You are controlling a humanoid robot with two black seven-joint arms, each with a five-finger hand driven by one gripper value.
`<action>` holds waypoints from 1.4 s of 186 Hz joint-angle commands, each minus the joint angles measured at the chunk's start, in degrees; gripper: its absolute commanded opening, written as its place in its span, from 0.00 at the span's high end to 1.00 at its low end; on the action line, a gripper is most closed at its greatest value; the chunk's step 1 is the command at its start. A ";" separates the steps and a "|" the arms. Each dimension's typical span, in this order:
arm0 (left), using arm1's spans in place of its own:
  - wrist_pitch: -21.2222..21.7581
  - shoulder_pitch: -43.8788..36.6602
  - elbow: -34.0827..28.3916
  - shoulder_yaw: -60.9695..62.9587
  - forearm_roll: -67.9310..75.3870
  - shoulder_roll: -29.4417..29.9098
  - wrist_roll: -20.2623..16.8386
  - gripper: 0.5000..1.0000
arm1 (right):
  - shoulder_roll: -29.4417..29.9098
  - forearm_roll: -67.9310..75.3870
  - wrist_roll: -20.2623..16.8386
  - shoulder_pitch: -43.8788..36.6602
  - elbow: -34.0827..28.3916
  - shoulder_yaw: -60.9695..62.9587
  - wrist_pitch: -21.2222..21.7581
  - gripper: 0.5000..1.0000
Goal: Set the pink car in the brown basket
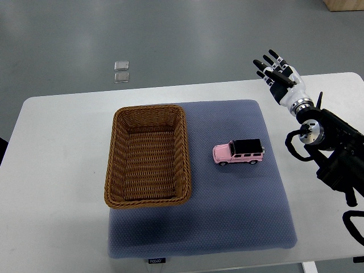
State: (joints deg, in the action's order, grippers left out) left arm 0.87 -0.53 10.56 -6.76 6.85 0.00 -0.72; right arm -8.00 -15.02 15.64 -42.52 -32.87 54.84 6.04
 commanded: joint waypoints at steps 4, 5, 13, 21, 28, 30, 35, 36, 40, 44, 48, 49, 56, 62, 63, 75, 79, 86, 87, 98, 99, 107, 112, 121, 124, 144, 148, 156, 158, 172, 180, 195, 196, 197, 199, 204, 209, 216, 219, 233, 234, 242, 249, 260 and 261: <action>0.01 0.00 0.16 -0.01 -0.09 0.00 -0.16 0.00 | 0.00 0.00 0.00 -0.02 0.00 0.00 0.02 0.18; 0.01 0.00 0.16 -0.01 -0.09 0.00 -0.16 0.00 | 0.00 0.00 0.00 -0.02 0.00 0.00 0.02 0.18; -0.08 0.00 0.16 -0.10 -0.09 0.00 -0.16 0.00 | 0.00 0.08 0.00 -0.02 0.00 0.00 0.02 0.18; -0.08 0.00 0.25 -0.19 -0.17 0.00 -0.16 0.00 | 0.00 0.08 0.00 -0.02 0.00 0.00 0.02 0.18; -0.17 0.00 0.25 -0.19 -0.17 0.00 -0.16 0.00 | 0.00 0.00 0.00 -0.02 0.00 0.00 0.02 0.18; -0.08 0.00 0.25 -0.19 -0.17 0.00 -0.16 0.00 | 0.00 0.00 0.00 0.07 0.00 0.09 0.02 0.18; -0.08 0.00 0.25 -0.19 -0.17 0.00 -0.16 0.00 | 0.00 0.00 0.00 -0.02 0.00 0.09 0.02 0.18; -0.08 0.00 0.25 -0.19 -0.17 0.00 -0.16 0.00 | 0.00 0.00 0.00 -0.02 0.00 0.09 -0.06 0.18; -0.08 0.00 0.25 -0.19 -0.17 0.00 -0.16 0.00 | 0.00 0.00 0.00 -0.02 0.00 0.09 0.02 0.18; -0.08 0.00 0.25 -0.10 -0.17 0.00 -0.16 0.00 | 0.00 0.08 0.00 -0.02 0.00 0.09 -0.06 0.18; -0.08 0.00 0.25 -0.10 -0.17 0.00 -0.16 0.00 | 0.00 0.08 0.00 -0.02 0.00 0.09 -0.06 0.18; -0.08 0.00 0.25 -0.10 -0.17 0.00 -0.16 0.00 | 0.00 0.08 0.00 -0.02 0.00 0.09 -0.06 0.18; -0.08 0.00 0.25 -0.01 -0.09 0.00 -0.16 0.00 | 0.00 0.08 0.00 -0.02 0.00 0.09 -0.06 0.18; -0.08 0.00 0.25 -0.01 -0.09 0.00 -0.16 0.00 | 0.00 0.08 0.00 -0.02 0.00 0.09 0.02 0.18; -0.08 0.00 0.25 -0.01 -0.09 0.00 -0.16 0.00 | 0.00 0.08 0.00 -0.02 0.00 0.09 0.02 0.18; 0.01 0.09 0.07 0.08 -0.09 0.00 -0.16 0.00 | 0.00 0.08 0.00 -0.02 0.00 0.09 0.02 0.18; 0.09 0.09 -0.02 0.08 -0.09 0.00 -0.16 0.00 | 0.00 0.08 0.00 -0.02 0.00 0.09 0.02 0.18; 0.09 0.18 -0.11 0.17 -0.09 0.00 -0.16 0.00 | 0.00 0.08 0.00 0.07 0.00 0.09 0.02 0.18; 0.09 0.18 -0.11 0.17 -0.09 0.00 -0.16 0.00 | 0.00 0.08 0.00 0.07 0.00 0.09 0.02 0.18; 0.36 0.18 -0.19 0.17 -0.09 0.00 -0.16 0.00 | 0.00 0.08 0.00 0.07 0.00 0.09 0.02 0.18; 0.36 0.18 -0.19 0.17 -0.09 0.00 -0.16 0.00 | 0.00 0.08 0.00 0.07 0.00 0.09 0.02 0.18; 0.45 0.18 -0.28 0.34 -0.09 0.00 -0.16 0.00 | 0.00 0.08 0.00 0.07 0.00 0.09 0.02 0.18; 0.45 0.18 -0.37 0.43 -0.09 0.00 -0.16 0.00 | 0.00 0.08 0.00 0.07 0.00 0.09 0.02 0.18; 0.45 0.18 -0.46 0.52 -0.09 0.00 -0.16 0.00 | 0.00 0.08 0.00 0.07 0.00 0.09 0.02 0.18; 0.45 0.18 -0.46 0.52 -0.09 0.00 -0.16 0.00 | 0.00 0.08 0.00 -0.02 0.00 0.09 0.02 0.18; 0.45 0.18 -0.46 0.60 -0.09 0.00 -0.16 0.00 | -0.09 0.08 0.00 -0.02 0.00 0.09 0.02 0.18; 0.45 0.18 -0.37 0.60 -0.09 0.00 -0.16 0.00 | -0.09 0.08 0.00 -0.02 0.00 0.09 0.02 0.18; 0.45 0.18 -0.37 0.69 -0.09 0.00 -0.16 0.00 | -0.09 0.08 0.00 -0.02 0.00 0.09 0.02 0.18; 0.45 0.18 -0.37 0.69 -0.09 0.00 -0.16 0.00 | -0.09 0.08 0.00 -0.02 0.00 0.09 0.02 0.18; 0.45 0.18 -0.37 0.69 -0.09 0.00 -0.16 0.00 | 0.00 0.08 0.09 -0.02 0.00 0.09 0.02 0.18; 0.45 0.18 -0.37 0.69 -0.09 0.00 -0.16 0.00 | 0.00 0.08 0.09 -0.02 0.00 0.09 0.02 0.18; 0.45 0.18 -0.37 0.69 -0.09 0.00 -0.16 0.00 | 0.00 0.08 0.09 -0.02 0.00 0.09 0.02 0.18; 0.45 0.18 -0.37 0.69 -0.09 0.00 -0.16 0.00 | 0.00 0.08 0.00 -0.02 0.00 0.09 0.02 0.18; 0.45 0.18 -0.37 0.69 -0.09 0.00 -0.16 0.00 | 0.00 0.08 0.00 -0.02 0.00 0.09 0.02 0.18; 0.45 0.18 -0.37 0.69 -0.09 0.00 -0.16 0.00 | 0.00 0.08 0.00 -0.02 0.00 0.09 -0.06 0.18; 0.45 0.18 -0.37 0.69 -0.09 0.00 -0.16 0.00 | 0.00 0.08 0.09 -0.02 0.00 0.09 -0.06 0.18; 0.45 0.18 -0.37 0.69 -0.09 0.00 -0.16 0.00 | 0.00 0.08 0.09 -0.02 0.00 0.09 -0.06 0.18; 0.45 0.18 -0.37 0.69 -0.09 0.00 -0.16 0.00 | 0.00 0.08 0.09 -0.02 0.00 0.09 -0.06 0.18; 0.45 0.18 -0.37 0.69 -0.09 0.00 -0.16 0.00 | 0.00 0.08 0.09 -0.02 0.00 0.09 -0.06 0.18; 0.45 0.18 -0.37 0.69 -0.09 0.00 -0.16 0.00 | -0.09 0.08 0.00 -0.02 0.00 0.00 -0.06 0.18; 0.45 0.18 -0.37 0.69 -0.09 0.00 -0.16 0.00 | -0.09 0.08 0.00 -0.02 0.00 0.00 -0.06 0.18; 0.45 0.18 -0.37 0.69 -0.09 0.00 -0.16 0.00 | -0.09 0.08 0.00 -0.11 0.00 0.00 -0.06 0.18; 0.45 0.18 -0.37 0.69 -0.09 0.00 -0.16 0.00 | -0.09 0.08 0.00 -0.11 0.00 0.00 -0.06 0.18; 0.45 0.18 -0.37 0.69 -0.09 0.00 -0.16 0.00 | -0.26 0.08 0.00 -0.11 -0.09 -0.09 -0.15 0.18; 0.45 0.18 -0.37 0.69 -0.09 0.00 -0.16 0.00 | -0.26 0.08 -0.09 -0.11 -0.09 -0.09 -0.15 0.18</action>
State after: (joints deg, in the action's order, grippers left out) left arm 1.32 -0.35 10.20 -6.06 6.78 0.00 -0.89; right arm -8.08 -14.94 15.70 -42.53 -32.87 54.91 5.94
